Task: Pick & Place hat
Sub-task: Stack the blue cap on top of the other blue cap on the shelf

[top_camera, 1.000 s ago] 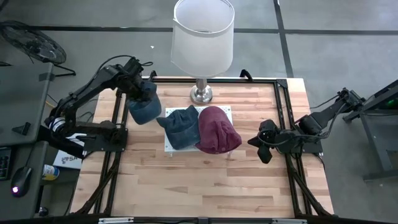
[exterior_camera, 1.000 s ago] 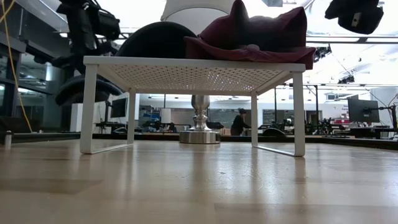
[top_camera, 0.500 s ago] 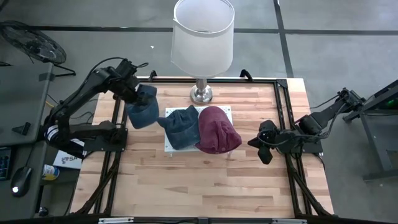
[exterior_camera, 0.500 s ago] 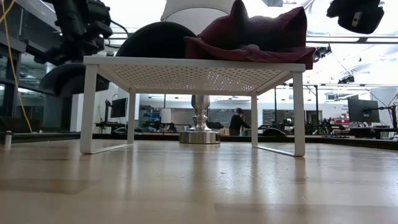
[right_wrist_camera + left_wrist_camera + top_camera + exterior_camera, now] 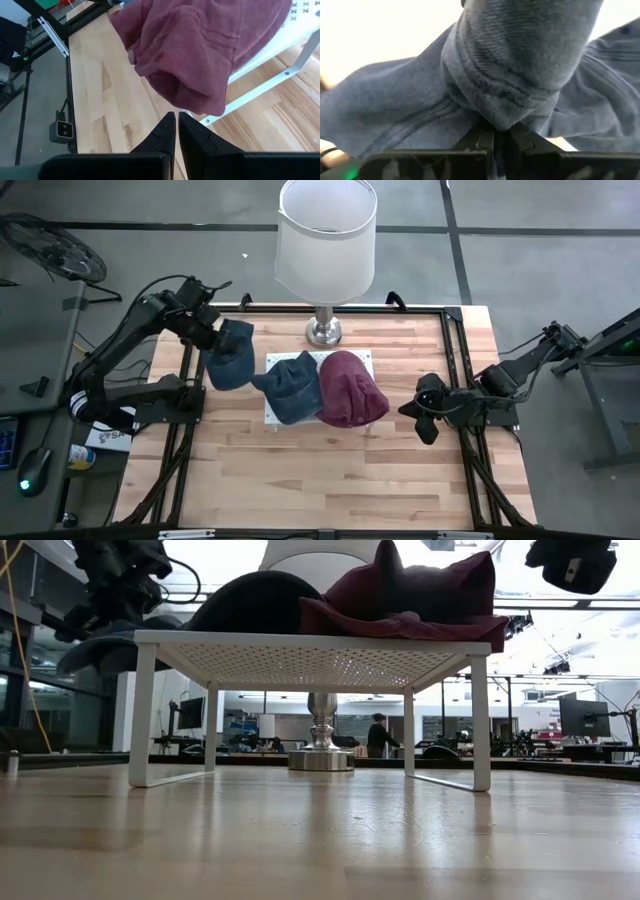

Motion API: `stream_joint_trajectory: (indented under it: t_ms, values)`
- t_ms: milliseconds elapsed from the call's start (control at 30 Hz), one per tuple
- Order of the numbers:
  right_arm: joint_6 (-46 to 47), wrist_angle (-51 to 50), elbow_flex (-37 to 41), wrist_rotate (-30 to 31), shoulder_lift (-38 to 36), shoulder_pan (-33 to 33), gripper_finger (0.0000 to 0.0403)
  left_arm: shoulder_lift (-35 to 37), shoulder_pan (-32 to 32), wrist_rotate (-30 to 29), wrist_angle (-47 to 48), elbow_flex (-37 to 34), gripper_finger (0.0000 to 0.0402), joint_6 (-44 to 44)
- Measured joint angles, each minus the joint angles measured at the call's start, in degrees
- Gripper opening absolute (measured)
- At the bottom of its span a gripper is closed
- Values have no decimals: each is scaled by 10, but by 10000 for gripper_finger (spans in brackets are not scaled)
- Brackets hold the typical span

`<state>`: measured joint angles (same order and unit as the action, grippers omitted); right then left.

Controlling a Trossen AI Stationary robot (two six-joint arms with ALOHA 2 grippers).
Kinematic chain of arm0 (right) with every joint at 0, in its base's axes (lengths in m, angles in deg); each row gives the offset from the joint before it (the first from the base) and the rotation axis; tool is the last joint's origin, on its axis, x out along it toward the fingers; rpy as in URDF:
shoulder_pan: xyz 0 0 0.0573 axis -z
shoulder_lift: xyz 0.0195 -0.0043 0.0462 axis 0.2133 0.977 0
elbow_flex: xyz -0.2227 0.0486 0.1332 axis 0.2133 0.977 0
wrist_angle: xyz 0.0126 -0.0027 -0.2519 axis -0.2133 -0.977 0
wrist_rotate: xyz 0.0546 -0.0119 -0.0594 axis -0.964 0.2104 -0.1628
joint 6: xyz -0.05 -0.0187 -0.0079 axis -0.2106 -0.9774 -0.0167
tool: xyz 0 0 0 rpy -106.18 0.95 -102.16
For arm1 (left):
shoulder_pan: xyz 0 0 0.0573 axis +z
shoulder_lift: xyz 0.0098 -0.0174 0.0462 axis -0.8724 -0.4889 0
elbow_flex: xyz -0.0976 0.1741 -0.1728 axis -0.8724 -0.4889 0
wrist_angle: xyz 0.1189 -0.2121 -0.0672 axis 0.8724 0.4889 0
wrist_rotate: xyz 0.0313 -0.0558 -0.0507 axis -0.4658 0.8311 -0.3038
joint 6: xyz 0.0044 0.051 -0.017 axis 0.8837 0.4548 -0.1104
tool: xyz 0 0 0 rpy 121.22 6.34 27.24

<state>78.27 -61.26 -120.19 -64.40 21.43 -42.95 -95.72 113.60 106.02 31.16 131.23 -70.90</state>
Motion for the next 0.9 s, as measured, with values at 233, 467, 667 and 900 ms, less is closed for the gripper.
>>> stream_joint_trajectory:
  t_ms: [233,467,667,900]
  values:
    - [-7,7,0,0,0,0,14,4,0,-101,-1,0,5,-43]
    - [-7,7,0,2,0,0,14,4,0,-101,-75,0,5,-84]
    - [-7,7,0,2,0,0,14,4,0,-15,-105,0,5,-101]
    - [-5,7,0,3,0,0,14,13,0,24,-121,0,5,-130]
